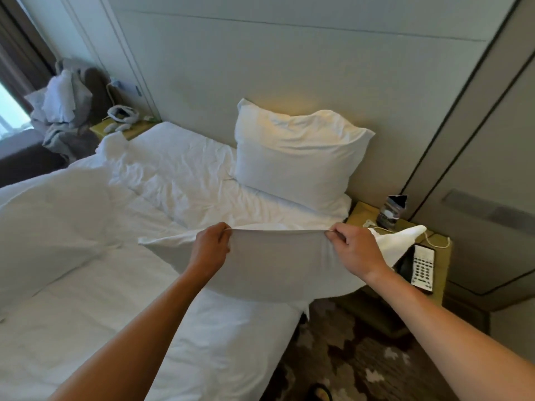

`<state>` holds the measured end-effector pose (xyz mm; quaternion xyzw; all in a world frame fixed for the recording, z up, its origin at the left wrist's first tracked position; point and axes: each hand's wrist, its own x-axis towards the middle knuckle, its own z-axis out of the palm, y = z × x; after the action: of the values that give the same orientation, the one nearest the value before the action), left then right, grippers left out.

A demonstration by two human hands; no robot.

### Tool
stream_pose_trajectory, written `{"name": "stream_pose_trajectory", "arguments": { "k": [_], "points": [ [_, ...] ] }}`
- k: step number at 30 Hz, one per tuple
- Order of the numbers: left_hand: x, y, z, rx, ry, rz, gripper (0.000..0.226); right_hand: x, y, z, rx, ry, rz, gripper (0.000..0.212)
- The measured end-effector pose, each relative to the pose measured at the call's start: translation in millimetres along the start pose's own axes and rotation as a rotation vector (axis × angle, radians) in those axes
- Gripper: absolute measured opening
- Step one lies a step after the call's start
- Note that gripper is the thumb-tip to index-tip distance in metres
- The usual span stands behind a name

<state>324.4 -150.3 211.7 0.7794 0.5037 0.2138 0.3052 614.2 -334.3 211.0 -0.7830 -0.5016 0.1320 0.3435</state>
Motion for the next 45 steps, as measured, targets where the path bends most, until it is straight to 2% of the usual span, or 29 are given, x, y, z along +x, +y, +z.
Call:
{"name": "stream_pose_trajectory", "arguments": {
  "k": [8,17,24,32,35,38,45],
  "points": [
    [54,92,68,-0.062,-0.031,0.091,0.027,24,67,-82,-0.085,0.107,0.039,0.026],
    [120,123,93,-0.012,-0.049,0.109,0.027,71,92,-97,-0.079,0.138,0.085,0.025],
    [210,107,86,-0.010,-0.023,0.107,0.027,155,86,-70,-0.035,0.078,0.083,0.025],
    [335,60,82,-0.003,-0.043,0.033,0.025,270,78,-11,-0.001,-0.022,0.128,0.038],
    [380,39,85,0.023,-0.071,0.026,0.025,307,77,16,0.003,-0.037,0.170,0.034],
    [414,20,92,0.070,-0.099,0.025,0.026,333,76,42,-0.009,-0.074,0.217,0.026],
    [467,-15,95,0.098,-0.097,0.009,0.028,367,72,84,0.011,-0.155,0.274,0.029]
  ]
}}
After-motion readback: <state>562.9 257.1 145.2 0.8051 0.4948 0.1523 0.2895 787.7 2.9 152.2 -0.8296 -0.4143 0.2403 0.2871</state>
